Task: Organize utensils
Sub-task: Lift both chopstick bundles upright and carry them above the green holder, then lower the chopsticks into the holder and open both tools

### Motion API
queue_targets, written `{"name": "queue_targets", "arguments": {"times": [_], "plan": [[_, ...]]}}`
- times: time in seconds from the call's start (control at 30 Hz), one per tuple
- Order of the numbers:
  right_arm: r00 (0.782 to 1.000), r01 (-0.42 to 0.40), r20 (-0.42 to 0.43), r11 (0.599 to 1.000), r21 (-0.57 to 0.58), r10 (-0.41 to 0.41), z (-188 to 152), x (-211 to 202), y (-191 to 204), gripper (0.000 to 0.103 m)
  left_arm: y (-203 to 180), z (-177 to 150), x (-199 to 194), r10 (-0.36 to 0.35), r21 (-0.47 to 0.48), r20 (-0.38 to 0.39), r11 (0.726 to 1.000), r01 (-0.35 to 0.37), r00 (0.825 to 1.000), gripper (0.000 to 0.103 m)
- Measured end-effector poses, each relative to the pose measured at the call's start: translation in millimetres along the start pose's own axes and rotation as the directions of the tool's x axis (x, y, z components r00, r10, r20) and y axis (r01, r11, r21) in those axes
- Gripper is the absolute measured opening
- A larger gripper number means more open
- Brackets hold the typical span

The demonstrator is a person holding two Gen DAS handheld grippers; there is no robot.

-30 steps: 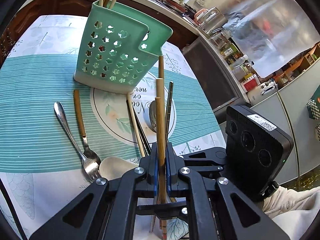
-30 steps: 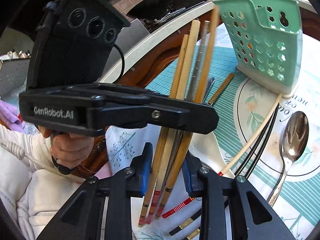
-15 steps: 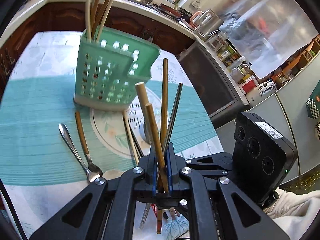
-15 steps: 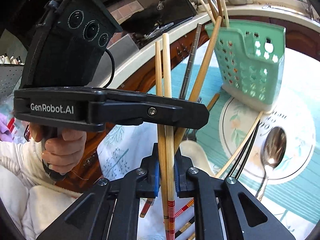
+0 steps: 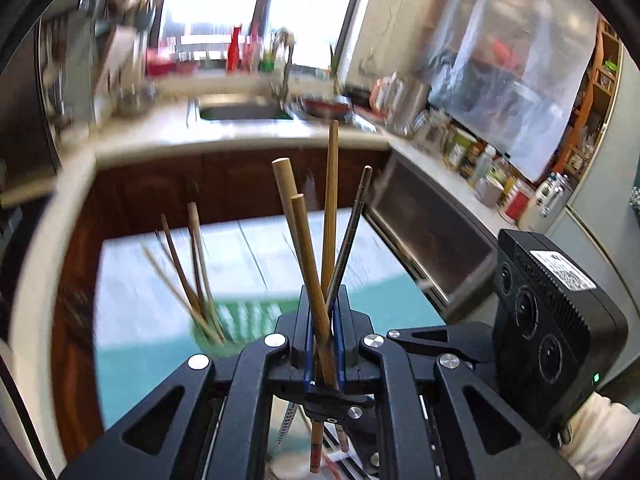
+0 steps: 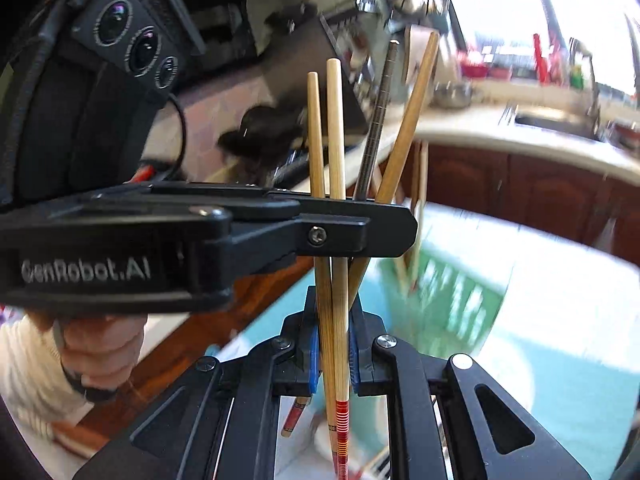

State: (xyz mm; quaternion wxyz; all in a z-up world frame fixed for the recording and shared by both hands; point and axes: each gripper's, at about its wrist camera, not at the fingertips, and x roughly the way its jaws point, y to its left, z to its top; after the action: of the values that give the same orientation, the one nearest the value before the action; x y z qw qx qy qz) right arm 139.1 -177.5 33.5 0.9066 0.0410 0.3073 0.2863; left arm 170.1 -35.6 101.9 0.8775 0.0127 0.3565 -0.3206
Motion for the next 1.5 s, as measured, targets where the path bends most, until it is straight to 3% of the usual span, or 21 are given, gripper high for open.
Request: {"name": "queue_targets", "arguments": {"times": [0.17, 0.4, 0.7, 0.97, 1.2, 1.5], "plan": [[0.993, 0.068, 0.101, 0.997, -0.024, -0.065, 37, 4, -9, 0.010, 9, 45, 5, 0.043, 0.031, 0.102, 0.998, -0.047, 0.994, 0.007], [0.974, 0.152, 0.178, 0.988, -0.037, -0.143, 63, 36, -19, 0.010, 38, 67, 30, 0.046, 0.011, 0.162, 0.999, -0.049, 0.986, 0.009], [0.979, 0.141, 0.151, 0.989, -0.041, -0.133, 73, 88, -30, 0.008, 78, 51, 64, 0.030, -0.068, 0.149, 0.997, -0.020, 0.988, 0.010], [0.983, 0.103, 0.152, 0.995, -0.005, -0.102, 71, 133, -44, 0.008, 96, 40, 68, 0.037, -0.118, 0.135, 0.993, -0.021, 0.990, 0.012], [0.971, 0.113, 0.210, 0.994, 0.005, -0.111, 78, 106, -35, 0.008, 81, 45, 62, 0.015, -0.085, 0.145, 0.996, -0.002, 0.989, 0.017], [0.969, 0.123, 0.218, 0.992, -0.008, -0.118, 86, 64, -30, 0.006, 56, 51, 49, -0.004, -0.054, 0.161, 0.998, 0.013, 0.987, 0.020]]}}
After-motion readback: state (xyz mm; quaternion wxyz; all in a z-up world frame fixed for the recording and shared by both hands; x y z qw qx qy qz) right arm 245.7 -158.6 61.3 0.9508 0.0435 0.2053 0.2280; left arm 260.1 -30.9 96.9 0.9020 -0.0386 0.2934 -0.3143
